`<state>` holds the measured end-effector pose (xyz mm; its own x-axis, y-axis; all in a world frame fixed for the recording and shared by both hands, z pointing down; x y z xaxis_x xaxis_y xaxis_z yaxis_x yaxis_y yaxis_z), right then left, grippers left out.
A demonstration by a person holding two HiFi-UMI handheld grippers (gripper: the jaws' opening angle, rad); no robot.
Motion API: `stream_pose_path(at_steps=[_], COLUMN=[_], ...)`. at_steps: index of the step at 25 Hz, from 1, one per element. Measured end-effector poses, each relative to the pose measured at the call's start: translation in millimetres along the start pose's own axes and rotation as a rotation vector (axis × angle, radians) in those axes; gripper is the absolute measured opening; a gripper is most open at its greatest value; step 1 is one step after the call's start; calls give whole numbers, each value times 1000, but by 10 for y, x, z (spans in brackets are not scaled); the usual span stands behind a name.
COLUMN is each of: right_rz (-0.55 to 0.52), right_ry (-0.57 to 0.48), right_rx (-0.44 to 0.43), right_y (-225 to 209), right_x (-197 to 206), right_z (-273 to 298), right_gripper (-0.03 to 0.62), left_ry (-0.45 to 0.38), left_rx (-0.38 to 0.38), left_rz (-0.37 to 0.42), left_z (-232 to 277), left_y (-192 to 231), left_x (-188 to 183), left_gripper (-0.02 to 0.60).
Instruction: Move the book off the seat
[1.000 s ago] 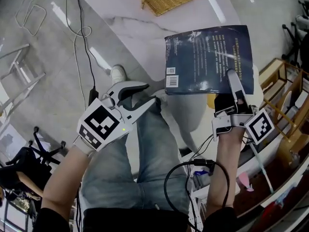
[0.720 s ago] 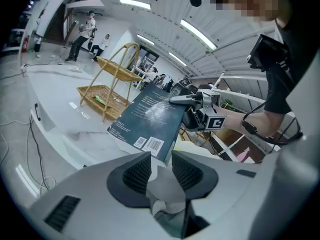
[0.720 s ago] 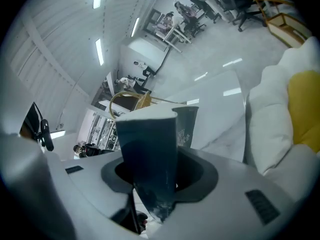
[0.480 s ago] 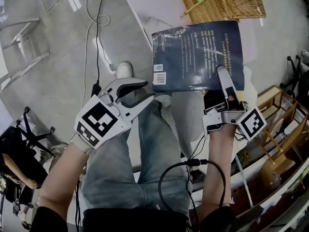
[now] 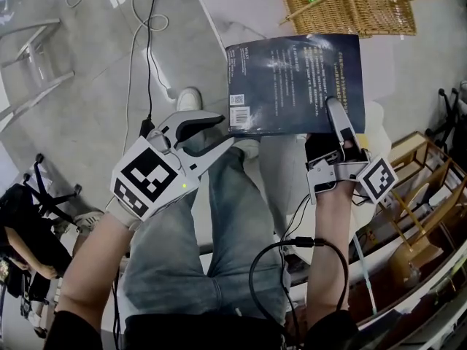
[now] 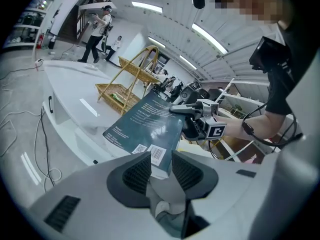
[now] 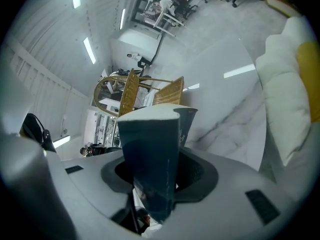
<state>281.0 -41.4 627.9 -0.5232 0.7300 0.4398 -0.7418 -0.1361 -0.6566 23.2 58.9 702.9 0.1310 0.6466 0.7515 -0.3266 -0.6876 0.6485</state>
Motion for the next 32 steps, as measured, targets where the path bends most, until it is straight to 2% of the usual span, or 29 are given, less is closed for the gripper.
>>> stream_pose_path(at_steps=[4,9,17,20,27,32], right_rz=[35,15,1,-43,-25,-32], right_ry=[10,2,49,67,123,194], right_rx=[16,72,46,71,100,124], right_y=[-172,-401,-646,-671,-742,-785], right_x=[-50,-82,-201,-267,-307,-322], right_z=[12,-21,87,143,263,306], right_gripper=[175,175,175,181,295,336], left_ry=[21,43,62,72,91,93], left_rx=[9,25,52,65,69,67], left_rz=[-7,-4,7,-1,-3,-5], left_z=[110,153,382,486,553,567], left_y=[70,136,76,33,8,17], left_x=[-66,-84,-87,-95,-77,-56], left_gripper=[110,110,110,110,110,110])
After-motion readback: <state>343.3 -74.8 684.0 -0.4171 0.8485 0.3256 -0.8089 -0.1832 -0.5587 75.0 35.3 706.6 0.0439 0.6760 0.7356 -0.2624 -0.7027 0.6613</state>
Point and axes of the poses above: the fingertips, and each gripper's own axes: z forward along the fingers, y to its left, x out of its underside, the point moved 8 cm from there along -z, backward along the fingers, and after that the axes turned 10 degrees about x, right-handed, at the moved point
